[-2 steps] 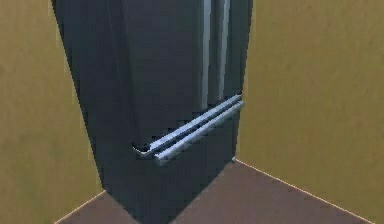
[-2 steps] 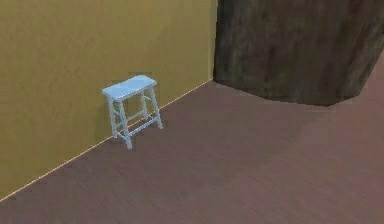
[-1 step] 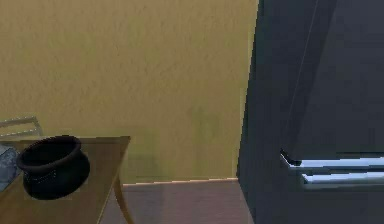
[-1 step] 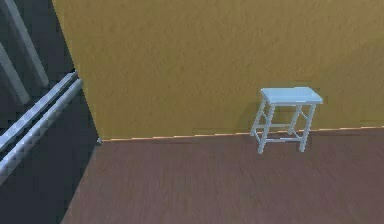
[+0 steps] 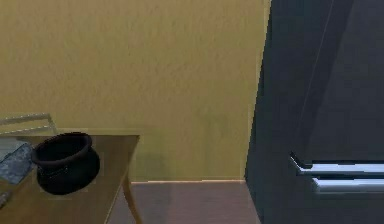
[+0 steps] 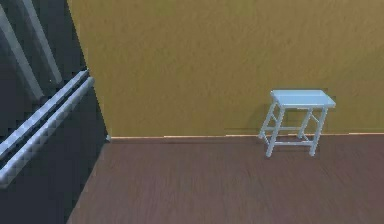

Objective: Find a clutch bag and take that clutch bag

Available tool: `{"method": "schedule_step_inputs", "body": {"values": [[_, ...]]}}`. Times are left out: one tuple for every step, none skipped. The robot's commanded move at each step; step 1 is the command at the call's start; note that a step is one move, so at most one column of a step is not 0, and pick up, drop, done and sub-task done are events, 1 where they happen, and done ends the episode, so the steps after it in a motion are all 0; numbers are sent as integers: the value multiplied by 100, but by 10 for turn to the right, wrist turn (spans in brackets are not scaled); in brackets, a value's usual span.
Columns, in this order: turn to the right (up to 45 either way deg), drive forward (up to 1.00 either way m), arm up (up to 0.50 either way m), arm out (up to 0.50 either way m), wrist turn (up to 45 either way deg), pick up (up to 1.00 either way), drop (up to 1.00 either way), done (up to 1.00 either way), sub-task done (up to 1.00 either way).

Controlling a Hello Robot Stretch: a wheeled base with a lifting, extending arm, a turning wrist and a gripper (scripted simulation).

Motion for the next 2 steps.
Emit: {"method": "schedule_step_inputs", "body": {"values": [[0,100,0,0,0,0,0,0,0],[-30,0,0,0,0,0,0,0,0]]}}
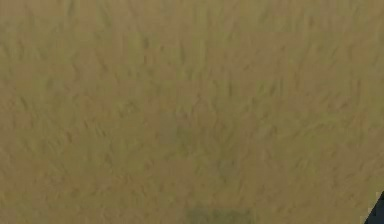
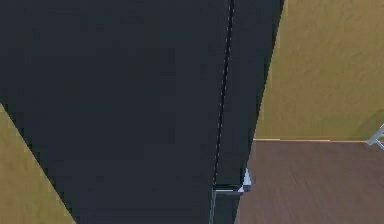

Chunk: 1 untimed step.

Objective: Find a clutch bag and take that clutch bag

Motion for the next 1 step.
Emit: {"method": "schedule_step_inputs", "body": {"values": [[0,10,0,0,0,0,0,0,0]]}}
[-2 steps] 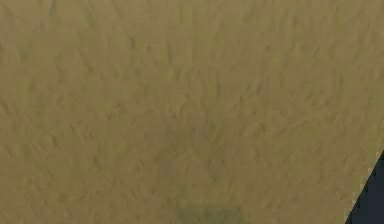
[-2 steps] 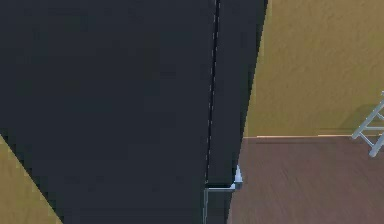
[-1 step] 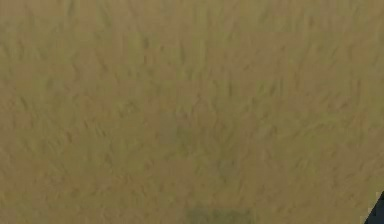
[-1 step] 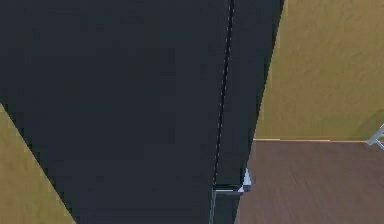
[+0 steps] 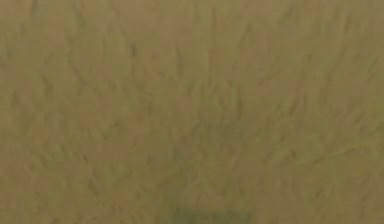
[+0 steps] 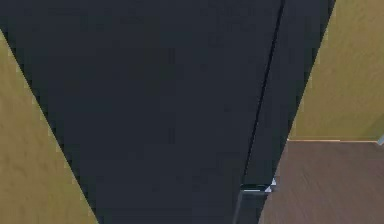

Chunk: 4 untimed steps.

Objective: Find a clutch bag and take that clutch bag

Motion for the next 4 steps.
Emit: {"method": "schedule_step_inputs", "body": {"values": [[450,0,0,0,0,0,0,0,0],[450,0,0,0,0,0,0,0,0],[450,0,0,0,0,0,0,0,0],[180,0,0,0,0,0,0,0,0]]}}
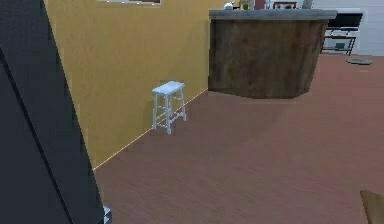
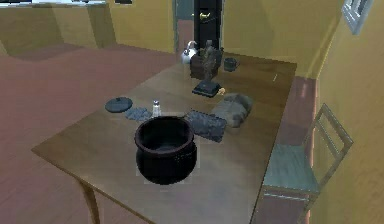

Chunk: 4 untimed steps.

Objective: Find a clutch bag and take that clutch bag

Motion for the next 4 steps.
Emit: {"method": "schedule_step_inputs", "body": {"values": [[0,0,50,0,0,0,0,0,0],[0,0,36,0,0,0,0,0,0],[0,0,0,50,0,0,0,0,0],[0,0,0,0,450,0,0,0,0]]}}
